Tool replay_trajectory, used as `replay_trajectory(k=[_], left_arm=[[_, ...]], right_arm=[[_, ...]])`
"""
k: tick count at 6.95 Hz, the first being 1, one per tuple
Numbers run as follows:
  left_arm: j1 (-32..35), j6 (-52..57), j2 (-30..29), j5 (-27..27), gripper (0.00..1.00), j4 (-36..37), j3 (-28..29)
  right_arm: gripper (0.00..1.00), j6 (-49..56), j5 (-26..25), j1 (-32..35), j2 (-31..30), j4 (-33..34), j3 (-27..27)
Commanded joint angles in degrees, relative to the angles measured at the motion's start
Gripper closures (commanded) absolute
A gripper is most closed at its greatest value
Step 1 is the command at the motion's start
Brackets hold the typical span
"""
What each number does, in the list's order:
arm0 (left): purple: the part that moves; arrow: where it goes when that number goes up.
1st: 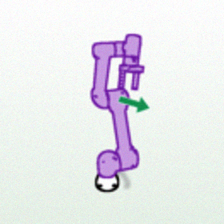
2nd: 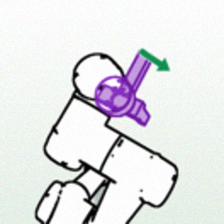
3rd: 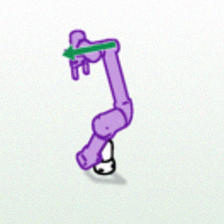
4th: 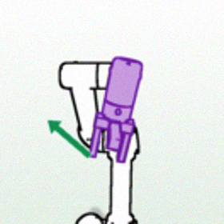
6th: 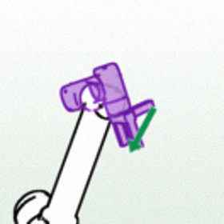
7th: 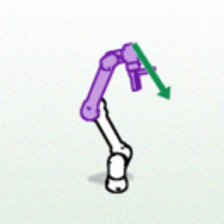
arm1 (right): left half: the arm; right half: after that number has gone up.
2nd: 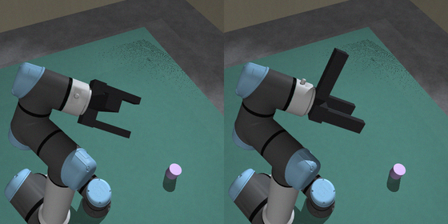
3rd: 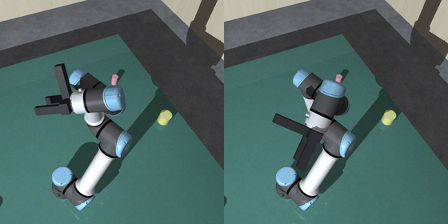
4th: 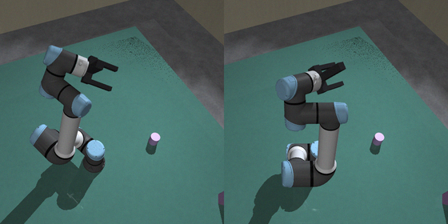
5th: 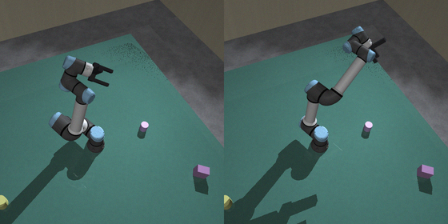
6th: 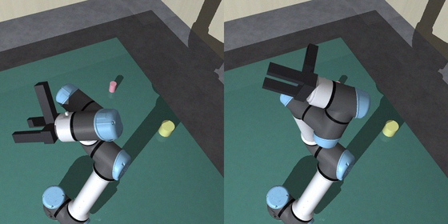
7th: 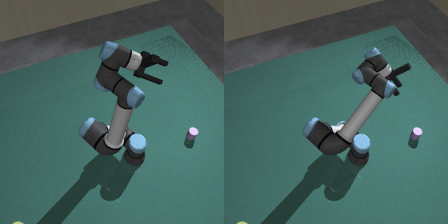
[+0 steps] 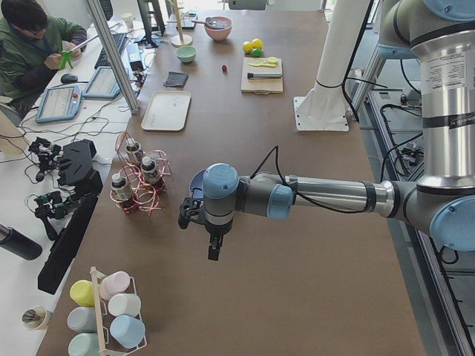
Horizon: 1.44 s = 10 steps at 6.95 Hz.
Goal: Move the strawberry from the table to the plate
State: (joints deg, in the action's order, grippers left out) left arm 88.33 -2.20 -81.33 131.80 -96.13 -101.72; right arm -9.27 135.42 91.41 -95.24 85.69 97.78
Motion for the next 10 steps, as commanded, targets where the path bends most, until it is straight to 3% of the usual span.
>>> replay_trajectory(k=[1, 10], left_arm=[[0.0, 0.0, 0.03, 0.03, 0.02, 0.07, -0.06], [0.0, 0.61, -0.58, 0.12, 0.02, -1.07, -0.41]], right_arm=[[0.0, 0.04, 0.02, 0.0, -0.04, 0.0, 0.04], [0.0, -0.05, -0.07, 0.0, 0.05, 0.0, 0.04]])
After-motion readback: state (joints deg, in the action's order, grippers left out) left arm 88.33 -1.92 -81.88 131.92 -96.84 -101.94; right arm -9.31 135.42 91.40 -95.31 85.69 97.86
